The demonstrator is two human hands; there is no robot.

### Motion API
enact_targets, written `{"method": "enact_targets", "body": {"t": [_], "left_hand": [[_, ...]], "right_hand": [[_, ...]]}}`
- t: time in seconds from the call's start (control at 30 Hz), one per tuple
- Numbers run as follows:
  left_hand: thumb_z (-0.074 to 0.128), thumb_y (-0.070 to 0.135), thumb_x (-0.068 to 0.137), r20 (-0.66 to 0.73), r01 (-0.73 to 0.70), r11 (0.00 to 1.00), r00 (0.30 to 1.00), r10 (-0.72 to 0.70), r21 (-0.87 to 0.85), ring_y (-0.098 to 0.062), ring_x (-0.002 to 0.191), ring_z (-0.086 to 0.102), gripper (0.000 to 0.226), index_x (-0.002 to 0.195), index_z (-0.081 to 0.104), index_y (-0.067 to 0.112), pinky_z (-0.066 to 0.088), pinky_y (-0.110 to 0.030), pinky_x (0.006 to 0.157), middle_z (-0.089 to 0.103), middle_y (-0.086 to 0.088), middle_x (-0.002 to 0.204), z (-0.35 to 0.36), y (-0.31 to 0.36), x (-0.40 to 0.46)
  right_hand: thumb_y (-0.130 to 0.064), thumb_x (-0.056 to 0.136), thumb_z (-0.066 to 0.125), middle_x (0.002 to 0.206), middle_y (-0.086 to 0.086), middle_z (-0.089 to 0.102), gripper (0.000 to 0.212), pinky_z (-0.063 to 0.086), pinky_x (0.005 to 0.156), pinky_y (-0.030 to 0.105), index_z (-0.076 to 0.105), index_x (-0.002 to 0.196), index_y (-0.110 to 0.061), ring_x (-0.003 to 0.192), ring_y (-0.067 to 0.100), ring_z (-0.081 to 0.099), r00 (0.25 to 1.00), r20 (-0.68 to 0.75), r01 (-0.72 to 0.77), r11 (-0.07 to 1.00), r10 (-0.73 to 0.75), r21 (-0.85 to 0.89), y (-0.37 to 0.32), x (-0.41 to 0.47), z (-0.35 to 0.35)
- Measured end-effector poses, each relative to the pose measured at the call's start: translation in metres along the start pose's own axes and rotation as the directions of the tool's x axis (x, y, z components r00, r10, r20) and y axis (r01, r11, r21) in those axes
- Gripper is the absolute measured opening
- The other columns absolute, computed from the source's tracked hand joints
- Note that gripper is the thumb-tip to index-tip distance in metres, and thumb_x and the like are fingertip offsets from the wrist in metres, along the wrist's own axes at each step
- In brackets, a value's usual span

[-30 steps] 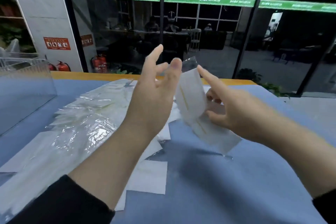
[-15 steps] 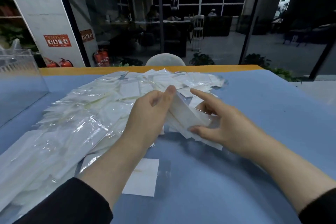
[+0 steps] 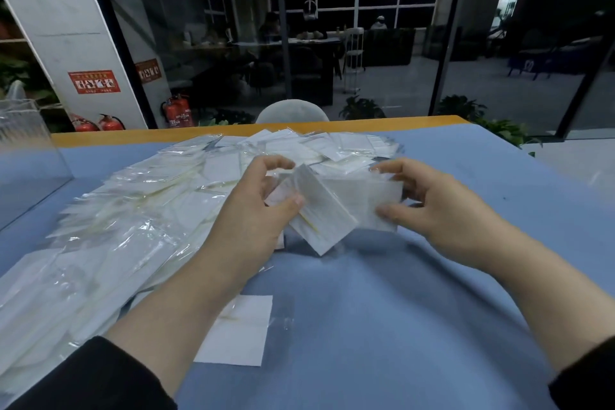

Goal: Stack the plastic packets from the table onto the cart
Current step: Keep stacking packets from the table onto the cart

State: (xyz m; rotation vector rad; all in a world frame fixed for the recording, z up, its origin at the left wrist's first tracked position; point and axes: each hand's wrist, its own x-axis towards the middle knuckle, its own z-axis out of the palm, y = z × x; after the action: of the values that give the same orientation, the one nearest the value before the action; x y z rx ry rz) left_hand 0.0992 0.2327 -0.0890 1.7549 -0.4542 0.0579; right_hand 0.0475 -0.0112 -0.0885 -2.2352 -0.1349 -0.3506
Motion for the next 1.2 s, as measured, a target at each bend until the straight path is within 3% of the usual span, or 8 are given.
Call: {"method": "enact_targets", "body": {"t": [0.13, 0.23, 0.5, 0.67, 0.73, 0.87, 1.07, 1.2], "left_hand": [[0.061, 0.041, 0.098, -0.048, 0.012, 0.999, 0.999, -0.010, 0.033, 0.005, 0.081, 0.064, 0.009, 0.101, 0.068, 0.036, 0.049, -0.015, 0.068, 0.072, 0.010, 0.094, 0.002, 0.004, -0.003], [0.054, 0.040, 0.102, -0.042, -0.012, 0.993, 0.999, 0.017, 0.118, 0.008, 0.071, 0.058, 0.022, 0.092, 0.070, 0.029, 0.042, -0.008, 0.059, 0.070, 0.020, 0.086, 0.008, 0.003, -0.005], [0.053, 0.036, 0.103, 0.004, -0.081, 0.995, 0.997, 0.080, 0.064, -0.009, 0.088, 0.063, 0.009, 0.100, 0.061, 0.032, 0.050, -0.023, 0.080, 0.067, 0.013, 0.093, 0.008, 0.002, -0.006], [0.039, 0.084, 0.085, -0.130, -0.183, 0.981, 0.973, 0.190, 0.064, -0.015, 0.084, 0.068, 0.062, 0.089, 0.070, 0.030, 0.053, -0.030, 0.075, 0.073, 0.001, 0.090, 0.006, 0.012, -0.013], [0.050, 0.070, 0.091, -0.147, -0.090, 0.986, 0.983, 0.110, 0.138, -0.019, 0.071, 0.063, 0.053, 0.079, 0.076, 0.025, 0.050, -0.038, 0.071, 0.071, -0.009, 0.084, 0.010, 0.011, -0.011], [0.059, 0.026, 0.099, -0.190, 0.018, 0.984, 0.982, 0.015, 0.176, 0.000, 0.078, 0.060, 0.016, 0.095, 0.074, 0.030, 0.041, -0.012, 0.065, 0.074, 0.012, 0.088, 0.012, 0.001, -0.002], [0.048, 0.039, 0.104, -0.027, 0.025, 0.984, 0.999, -0.020, 0.179, 0.009, 0.094, 0.055, 0.018, 0.116, 0.061, 0.036, 0.037, -0.002, 0.071, 0.064, 0.018, 0.105, 0.020, -0.001, -0.003], [0.056, 0.046, 0.099, 0.051, 0.012, 0.981, 0.998, -0.023, 0.193, 0.009, 0.086, 0.055, 0.021, 0.118, 0.059, 0.038, 0.038, -0.003, 0.069, 0.060, 0.016, 0.109, 0.015, 0.004, -0.002]], "right_hand": [[-0.024, 0.095, 0.065, 0.117, -0.019, 0.057, 0.053, 0.048, 0.100, 0.037, 0.045, 0.130, -0.057, 0.107, 0.012, 0.060, 0.985, 0.172, -0.022, 1.000, 0.021, 0.004, 0.001, -0.004, 0.005], [-0.034, 0.089, 0.074, 0.118, -0.033, 0.051, 0.063, 0.047, 0.095, 0.022, 0.037, 0.133, -0.059, 0.103, 0.002, 0.060, 0.965, 0.260, -0.047, 0.998, 0.037, 0.034, -0.007, -0.008, 0.016], [-0.023, 0.091, 0.071, 0.089, -0.022, 0.067, 0.025, 0.044, 0.065, 0.014, 0.062, 0.103, -0.042, 0.075, 0.001, 0.059, 0.998, 0.050, 0.036, 0.999, -0.036, 0.006, -0.017, -0.006, 0.033], [-0.017, 0.087, 0.072, 0.106, -0.030, 0.060, 0.037, 0.042, 0.078, 0.011, 0.059, 0.102, -0.049, 0.098, -0.004, 0.056, 0.988, 0.067, 0.144, 0.987, -0.139, -0.077, -0.026, -0.010, 0.032], [-0.021, 0.088, 0.072, 0.111, -0.027, 0.060, 0.036, 0.044, 0.084, 0.016, 0.058, 0.108, -0.047, 0.105, -0.002, 0.056, 0.987, 0.082, 0.145, 0.987, -0.139, -0.073, -0.023, -0.009, 0.038], [-0.027, 0.089, 0.073, 0.112, -0.028, 0.059, 0.034, 0.041, 0.080, 0.012, 0.055, 0.110, -0.047, 0.102, -0.002, 0.056, 0.994, 0.055, 0.096, 0.995, -0.096, -0.009, -0.018, -0.008, 0.038], [-0.021, 0.091, 0.067, 0.112, -0.023, 0.057, 0.039, 0.040, 0.068, 0.011, 0.049, 0.113, -0.048, 0.081, 0.000, 0.055, 0.989, 0.137, 0.046, 0.999, -0.048, 0.015, -0.018, -0.009, 0.043], [-0.008, 0.089, 0.068, 0.101, -0.025, 0.061, 0.039, 0.041, 0.073, 0.010, 0.056, 0.105, -0.041, 0.086, -0.001, 0.056, 0.997, 0.019, 0.068, 0.997, -0.068, 0.032, -0.020, -0.009, 0.039]]}}
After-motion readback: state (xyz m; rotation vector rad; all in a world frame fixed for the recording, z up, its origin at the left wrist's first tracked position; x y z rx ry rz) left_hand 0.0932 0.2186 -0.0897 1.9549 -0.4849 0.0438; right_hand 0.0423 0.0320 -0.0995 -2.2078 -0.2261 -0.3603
